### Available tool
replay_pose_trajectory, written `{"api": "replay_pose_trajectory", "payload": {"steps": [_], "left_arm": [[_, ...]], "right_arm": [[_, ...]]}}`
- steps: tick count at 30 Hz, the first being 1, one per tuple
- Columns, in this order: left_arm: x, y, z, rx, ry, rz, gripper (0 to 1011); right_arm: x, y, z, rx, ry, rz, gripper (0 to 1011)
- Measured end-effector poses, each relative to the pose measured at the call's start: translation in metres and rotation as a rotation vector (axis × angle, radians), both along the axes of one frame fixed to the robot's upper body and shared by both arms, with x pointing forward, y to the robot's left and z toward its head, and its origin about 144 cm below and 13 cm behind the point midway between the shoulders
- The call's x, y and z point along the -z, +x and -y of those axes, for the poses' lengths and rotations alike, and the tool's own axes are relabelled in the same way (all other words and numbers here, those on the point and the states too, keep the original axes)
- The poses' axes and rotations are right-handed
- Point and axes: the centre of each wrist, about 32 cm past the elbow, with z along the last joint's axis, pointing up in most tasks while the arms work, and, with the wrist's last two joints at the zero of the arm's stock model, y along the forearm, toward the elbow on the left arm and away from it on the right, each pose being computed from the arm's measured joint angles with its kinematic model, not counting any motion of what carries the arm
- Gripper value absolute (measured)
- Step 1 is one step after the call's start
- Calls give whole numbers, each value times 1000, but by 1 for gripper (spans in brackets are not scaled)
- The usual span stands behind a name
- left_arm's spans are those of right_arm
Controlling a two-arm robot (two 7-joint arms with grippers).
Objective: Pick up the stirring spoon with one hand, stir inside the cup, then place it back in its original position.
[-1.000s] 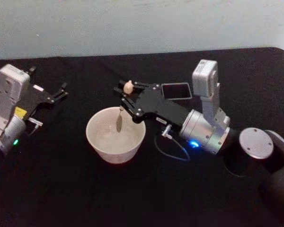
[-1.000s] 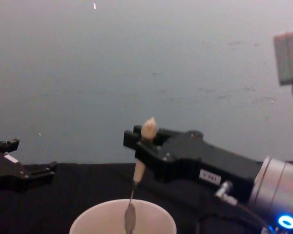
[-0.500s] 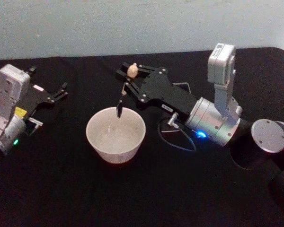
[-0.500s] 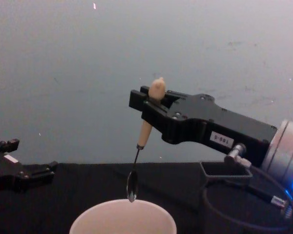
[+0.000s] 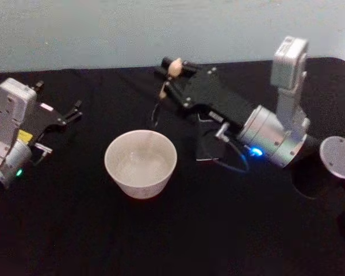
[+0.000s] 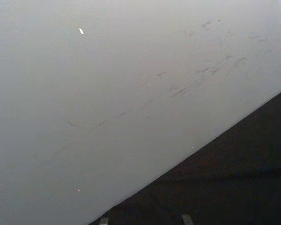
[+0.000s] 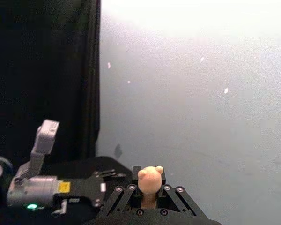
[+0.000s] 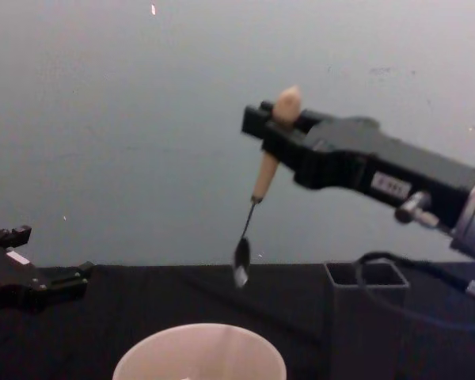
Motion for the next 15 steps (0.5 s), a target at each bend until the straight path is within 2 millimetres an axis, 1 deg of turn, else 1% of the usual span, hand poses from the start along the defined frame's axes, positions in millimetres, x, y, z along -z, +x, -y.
{"api": "replay_pose_trajectory", "payload": {"steps": [7,10,15], "left_arm": [[0,0,0,0,0,0,1001],[0,0,0,0,0,0,1001],[0,0,0,0,0,0,1001]], "right_arm": [[-14,0,14,62,23,28,164],[-21,0,23,108,30,35,164],[-25,-1,34,165,26,28,164]]}}
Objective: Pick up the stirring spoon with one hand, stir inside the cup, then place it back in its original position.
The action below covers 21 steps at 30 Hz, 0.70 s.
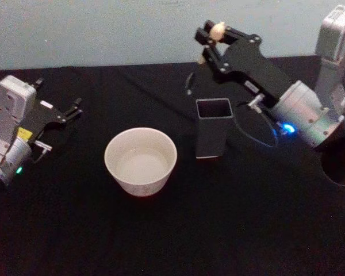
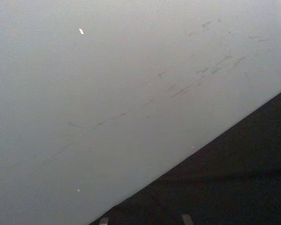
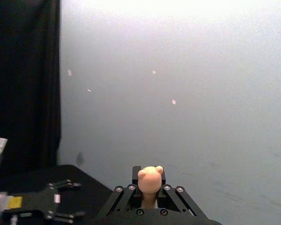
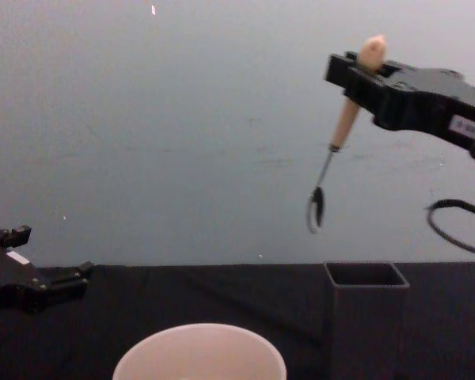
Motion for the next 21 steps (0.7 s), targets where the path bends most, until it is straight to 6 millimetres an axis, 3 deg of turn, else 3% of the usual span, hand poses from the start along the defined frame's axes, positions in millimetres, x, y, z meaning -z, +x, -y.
{"api": "replay_pose_trajectory", "payload": {"steps": [8,21], "left_arm": [[0,0,0,0,0,0,1001],[0,0,0,0,0,0,1001]], "right_arm": [[4,-8,16,62,-27,-34,164],[13,-16,22,83,-60,-64,164]]}}
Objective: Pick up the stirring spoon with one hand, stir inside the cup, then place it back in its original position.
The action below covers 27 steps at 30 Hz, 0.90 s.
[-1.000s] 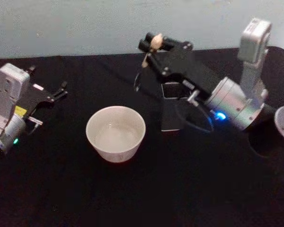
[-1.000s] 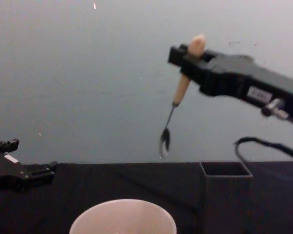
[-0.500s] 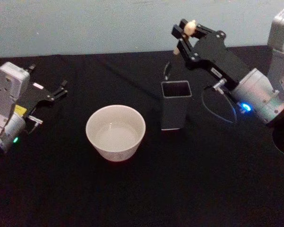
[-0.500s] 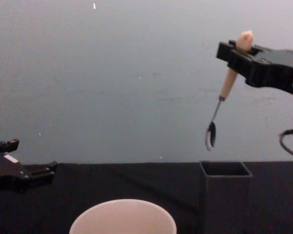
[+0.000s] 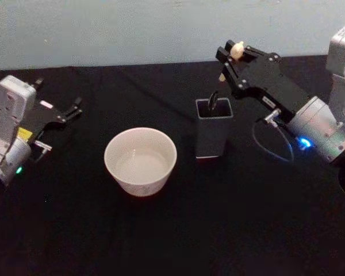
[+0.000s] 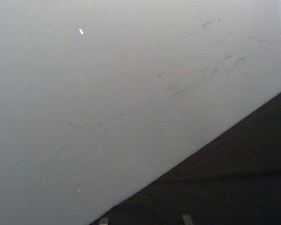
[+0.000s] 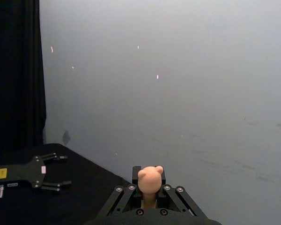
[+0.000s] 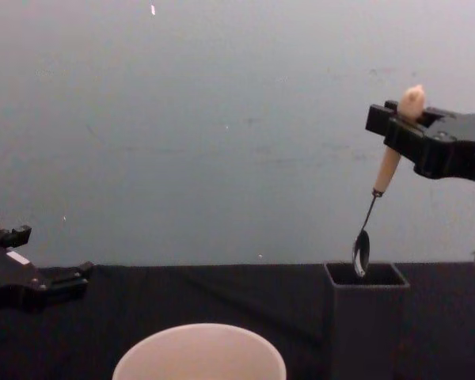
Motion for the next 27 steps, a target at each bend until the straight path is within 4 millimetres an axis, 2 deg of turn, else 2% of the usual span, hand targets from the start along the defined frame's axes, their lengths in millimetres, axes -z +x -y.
{"api": "replay_pose_trajectory", "payload": {"steps": [11,27], "left_arm": [[0,0,0,0,0,0,1001],[0,0,0,0,0,0,1001]], "right_arm": [[9,-1,-2,26,-6,-36,164],[39,-6,-12,38,-32,-105,164]]}}
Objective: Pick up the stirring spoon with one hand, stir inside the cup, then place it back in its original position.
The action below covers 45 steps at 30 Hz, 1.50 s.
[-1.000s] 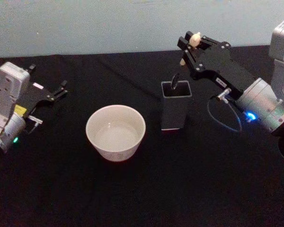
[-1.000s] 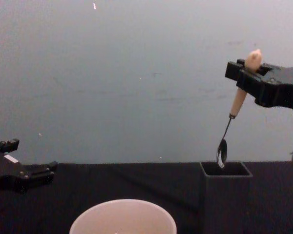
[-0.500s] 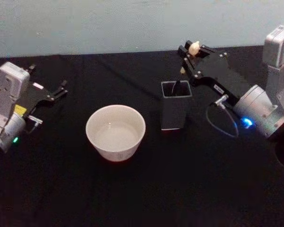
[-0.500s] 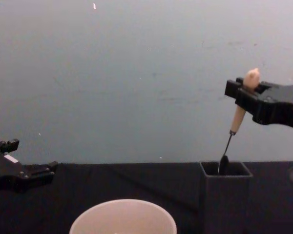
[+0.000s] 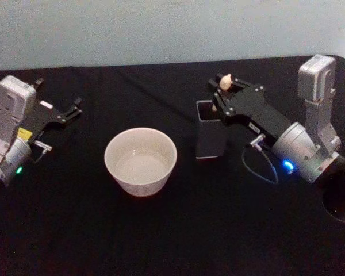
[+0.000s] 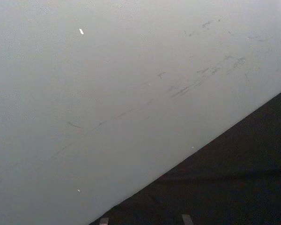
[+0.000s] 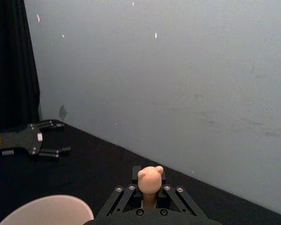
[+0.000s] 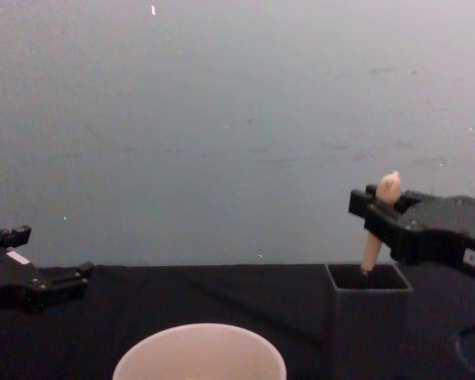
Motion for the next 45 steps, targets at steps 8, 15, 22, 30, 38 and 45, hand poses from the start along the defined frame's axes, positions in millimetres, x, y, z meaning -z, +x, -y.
{"api": "replay_pose_trajectory", "payload": {"steps": [8,15,22,30,38,45], "left_arm": [[0,0,0,0,0,0,1001],[0,0,0,0,0,0,1001],[0,0,0,0,0,0,1001],[0,0,0,0,0,0,1001],[0,0,0,0,0,0,1001],[0,0,0,0,0,0,1001]], "right_arm": [[13,1,-3,-2,-24,-20,164],[19,2,-5,-1,-37,-32,164],[22,3,-6,1,-49,-40,164],[23,3,-7,11,-63,-42,164],[23,4,-7,11,-63,-42,164],[23,4,-6,11,-61,-43,338]]}}
